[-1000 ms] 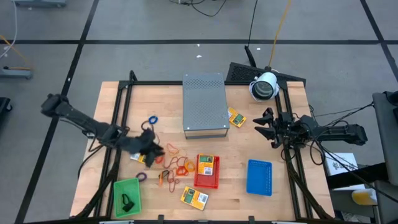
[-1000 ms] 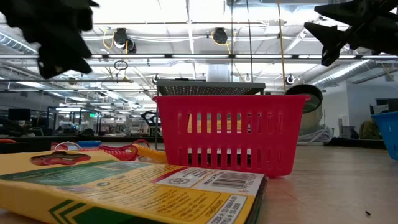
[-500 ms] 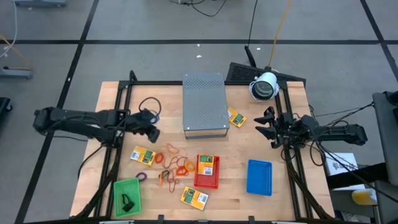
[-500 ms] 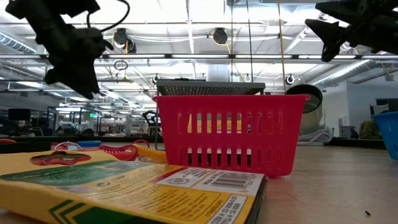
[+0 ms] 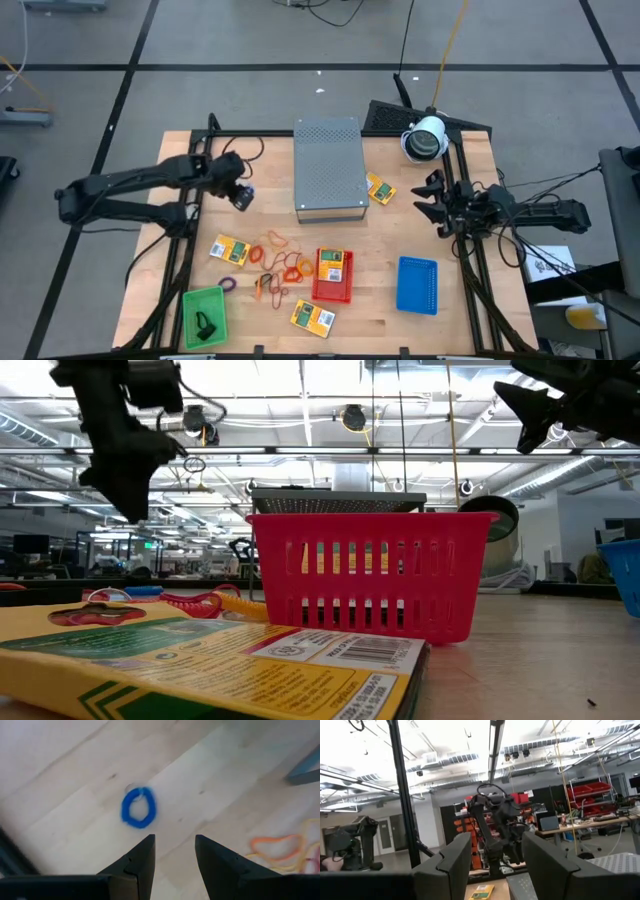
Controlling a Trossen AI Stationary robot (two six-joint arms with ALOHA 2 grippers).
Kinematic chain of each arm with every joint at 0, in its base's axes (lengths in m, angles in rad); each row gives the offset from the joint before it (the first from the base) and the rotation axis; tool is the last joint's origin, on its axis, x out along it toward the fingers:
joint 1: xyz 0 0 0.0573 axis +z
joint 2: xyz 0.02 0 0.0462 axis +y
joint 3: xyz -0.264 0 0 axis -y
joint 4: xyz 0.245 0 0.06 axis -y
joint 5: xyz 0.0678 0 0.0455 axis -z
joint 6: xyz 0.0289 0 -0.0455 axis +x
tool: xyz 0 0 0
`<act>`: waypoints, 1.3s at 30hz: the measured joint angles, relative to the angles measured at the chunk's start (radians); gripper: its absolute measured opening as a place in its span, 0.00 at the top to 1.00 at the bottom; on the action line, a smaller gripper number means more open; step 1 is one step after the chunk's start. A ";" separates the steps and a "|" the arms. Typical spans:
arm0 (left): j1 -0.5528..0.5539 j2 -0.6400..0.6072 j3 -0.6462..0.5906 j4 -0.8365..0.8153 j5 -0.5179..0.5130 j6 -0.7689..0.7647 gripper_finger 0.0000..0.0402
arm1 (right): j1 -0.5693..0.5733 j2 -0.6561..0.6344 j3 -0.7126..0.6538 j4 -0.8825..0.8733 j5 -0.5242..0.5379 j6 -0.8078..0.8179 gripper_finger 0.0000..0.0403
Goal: Pick & Place Office Desk Supplies
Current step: Put the blue spring keychain into the blue bin
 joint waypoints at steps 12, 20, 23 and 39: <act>0.230 0.204 0.000 0.007 0.147 0.134 0.63 | 0.000 0.000 0.000 0.018 0.000 -0.006 0.58; 0.288 0.307 0.000 0.026 0.138 0.173 0.63 | 0.001 0.000 0.000 0.017 -0.001 -0.006 0.58; 0.301 0.330 -0.001 0.032 0.138 0.187 0.63 | 0.001 0.000 0.000 0.017 -0.001 -0.006 0.58; 0.364 0.439 -0.001 0.081 0.138 0.223 0.63 | 0.001 0.000 0.000 0.017 -0.003 -0.006 0.58</act>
